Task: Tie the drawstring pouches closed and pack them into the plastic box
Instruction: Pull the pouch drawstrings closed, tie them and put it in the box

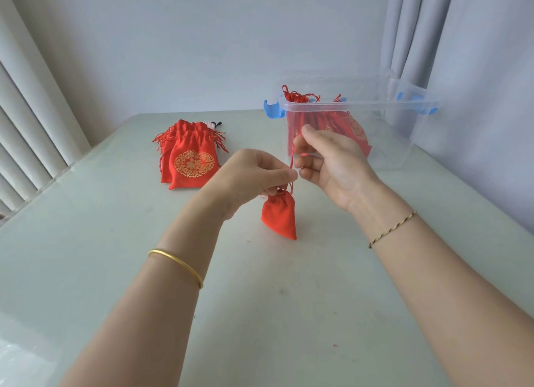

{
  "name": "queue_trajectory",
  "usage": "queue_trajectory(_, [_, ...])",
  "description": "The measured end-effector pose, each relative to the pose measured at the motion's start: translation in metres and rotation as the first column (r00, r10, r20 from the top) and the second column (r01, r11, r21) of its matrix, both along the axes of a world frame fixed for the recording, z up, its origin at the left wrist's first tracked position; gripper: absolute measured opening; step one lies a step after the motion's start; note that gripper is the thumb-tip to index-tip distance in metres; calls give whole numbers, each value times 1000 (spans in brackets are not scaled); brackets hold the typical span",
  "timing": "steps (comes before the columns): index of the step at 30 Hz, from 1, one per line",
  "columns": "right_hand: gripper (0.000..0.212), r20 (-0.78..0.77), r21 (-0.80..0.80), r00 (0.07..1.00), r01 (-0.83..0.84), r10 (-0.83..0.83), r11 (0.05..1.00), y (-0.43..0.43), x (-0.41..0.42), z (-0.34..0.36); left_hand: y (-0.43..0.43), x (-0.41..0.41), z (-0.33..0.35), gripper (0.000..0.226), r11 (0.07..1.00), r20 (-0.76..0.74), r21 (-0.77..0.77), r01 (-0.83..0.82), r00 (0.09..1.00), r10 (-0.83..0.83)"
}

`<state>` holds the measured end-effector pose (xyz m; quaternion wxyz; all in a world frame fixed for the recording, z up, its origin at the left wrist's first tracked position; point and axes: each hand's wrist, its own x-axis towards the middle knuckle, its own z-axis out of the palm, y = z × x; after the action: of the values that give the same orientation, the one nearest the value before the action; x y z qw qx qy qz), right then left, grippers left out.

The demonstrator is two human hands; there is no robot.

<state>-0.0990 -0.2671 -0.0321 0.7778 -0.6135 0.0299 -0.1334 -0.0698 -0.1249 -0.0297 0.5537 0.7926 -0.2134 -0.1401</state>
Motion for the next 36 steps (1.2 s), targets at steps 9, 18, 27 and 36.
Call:
queue_trajectory(9, [10, -232, -231, 972, -83, 28, 969, 1, -2, -4, 2, 4, -2, 14, 991, -85, -126, -35, 996, 24])
queue_trajectory(18, [16, -164, -399, 986, -101, 37, 911, 4, -2, -6, 3, 5, -3, 13, 986, -73, -151, -75, 995, 64])
queue_trajectory(27, [23, 81, -592, 996, 23, 31, 805, 8, -1, -12, 1, 6, -6, 8, 954, -88, -190, -232, 972, 218])
queue_trajectory(36, [7, 339, -785, 941, 293, -16, 546, 14, 0, -19, 2, 7, -5, 9, 928, -60, -203, -312, 950, 306])
